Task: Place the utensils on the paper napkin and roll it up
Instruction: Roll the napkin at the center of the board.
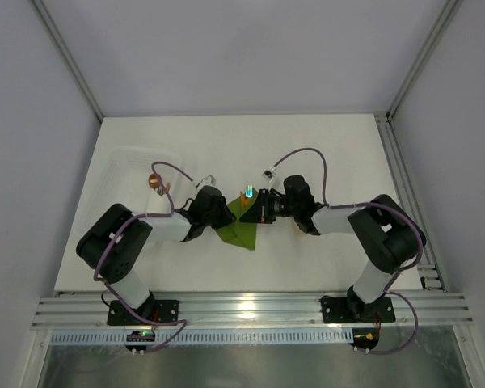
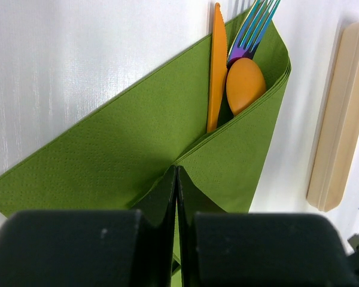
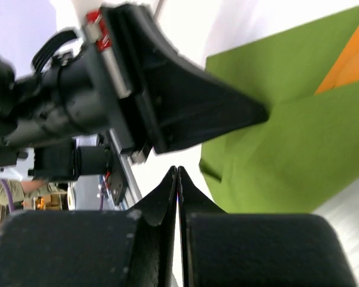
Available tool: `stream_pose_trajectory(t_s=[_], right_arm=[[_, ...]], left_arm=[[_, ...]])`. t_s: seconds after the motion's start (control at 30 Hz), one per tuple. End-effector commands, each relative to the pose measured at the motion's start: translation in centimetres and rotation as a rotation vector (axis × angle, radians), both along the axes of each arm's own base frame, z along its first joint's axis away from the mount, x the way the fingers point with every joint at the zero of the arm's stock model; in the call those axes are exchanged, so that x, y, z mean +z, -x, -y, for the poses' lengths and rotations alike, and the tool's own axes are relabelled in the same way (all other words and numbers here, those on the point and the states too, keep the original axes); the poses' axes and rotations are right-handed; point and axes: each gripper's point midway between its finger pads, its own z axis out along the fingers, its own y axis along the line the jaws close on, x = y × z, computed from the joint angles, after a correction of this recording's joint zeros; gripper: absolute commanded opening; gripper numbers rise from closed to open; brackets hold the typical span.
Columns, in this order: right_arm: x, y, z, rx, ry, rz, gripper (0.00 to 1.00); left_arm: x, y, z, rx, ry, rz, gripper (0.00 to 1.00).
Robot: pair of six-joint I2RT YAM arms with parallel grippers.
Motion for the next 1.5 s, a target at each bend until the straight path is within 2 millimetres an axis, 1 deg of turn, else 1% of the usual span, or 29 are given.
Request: stream_pose_trajectory(t_s=[0.0, 0.03, 0.1, 0.17, 0.2, 0.3, 0.33, 0.37, 0.4, 0.43, 0.47, 0.5, 0.57, 0.63, 0.7, 0.87, 1.0, 1.1, 1.17, 1.27, 1.37, 1.43, 1.47], right_arm=[[-1.3, -1.6, -0.3, -0.008, 0.027, -0.010, 0.04], [-1.0, -2.1, -0.6, -0.006, 0.013, 0.004, 0.04], [-1.4, -2.5, -0.9, 0.001, -0.001, 0.001, 0.04], [-1.9, -2.4, -1.1, 0.011, -0.008, -0.010, 0.04], [-2.6, -2.4, -1.2, 0.013, -0.006, -0.026, 0.04], [-3.3, -2.4, -1.2, 0.014, -0.021, -0.037, 0.04], [-3.8, -2.4, -1.2, 0.011, -0.027, -0.048, 0.04], [-4.0, -2.4, -1.2, 0.013, -0.036, -0.053, 0.04], [-3.7, -2.5, -1.4, 0.019, -0.059, -0.038, 0.04], [-4.4, -2.6, -1.2, 0.011, -0.059, -0.053, 0.04], [-4.5, -2.8, -1.2, 0.006, -0.062, -0.062, 0.04], [-4.5, -3.2, -1.3, 0.001, -0.066, -0.057, 0.04], [-5.3, -3.8, -1.1, -0.013, -0.057, -0.070, 0.04], [-5.6, -4.4, -1.2, -0.028, -0.050, -0.073, 0.04], [-6.2, -5.0, -0.8, -0.052, -0.039, -0.080, 0.04], [-6.4, -6.5, -0.1, -0.097, -0.040, -0.076, 0.04], [-6.8, -7.3, 0.3, -0.123, -0.036, -0.082, 0.04], [-6.6, -7.8, 0.3, -0.123, -0.048, -0.082, 0.04], [-6.4, -7.6, 0.2, -0.113, -0.057, -0.078, 0.04], [-6.5, -7.4, 0.3, -0.112, -0.051, -0.088, 0.04], [-6.1, -6.5, 0.2, -0.095, -0.071, -0.090, 0.04], [-6.4, -5.7, 0.4, -0.090, -0.062, -0.101, 0.04], [-6.0, -5.2, 0.2, -0.078, -0.065, -0.092, 0.04]], left_arm=[[-4.0, 2.7, -3.7, 0.015, -0.180, -0.110, 0.00], [-3.9, 2.7, -3.8, 0.015, -0.181, -0.107, 0.00], [-3.9, 2.8, -3.8, 0.011, -0.181, -0.107, 0.00], [-3.7, 2.7, -3.8, 0.012, -0.180, -0.104, 0.00], [-3.8, 2.7, -3.8, 0.010, -0.182, -0.103, 0.00], [-3.8, 2.8, -3.9, 0.012, -0.185, -0.103, 0.00], [-3.8, 2.8, -3.9, 0.010, -0.183, -0.104, 0.00], [-3.9, 2.8, -4.0, 0.011, -0.184, -0.107, 0.00], [-4.0, 2.9, -3.9, 0.010, -0.184, -0.109, 0.00], [-3.9, 2.8, -3.8, 0.008, -0.181, -0.109, 0.00], [-4.1, 2.9, -3.9, 0.008, -0.184, -0.113, 0.00], [-4.1, 2.9, -3.9, 0.008, -0.185, -0.114, 0.00], [-4.2, 2.9, -3.8, 0.005, -0.185, -0.116, 0.00], [-4.3, 3.0, -3.9, 0.005, -0.189, -0.119, 0.00], [-4.3, 3.1, -4.0, 0.004, -0.191, -0.120, 0.00], [-4.5, 3.2, -4.2, 0.005, -0.200, -0.123, 0.00], [-4.7, 3.4, -4.3, 0.003, -0.202, -0.128, 0.00], [-4.9, 3.4, -4.2, -0.001, -0.203, -0.130, 0.00], [-5.0, 3.5, -4.3, -0.002, -0.208, -0.134, 0.00], [-5.1, 3.5, -4.3, -0.002, -0.211, -0.132, 0.00], [-5.1, 3.5, -4.2, -0.004, -0.206, -0.136, 0.00], [-5.0, 3.4, -4.2, -0.004, -0.202, -0.131, 0.00], [-4.9, 3.3, -4.1, -0.004, -0.200, -0.128, 0.00]])
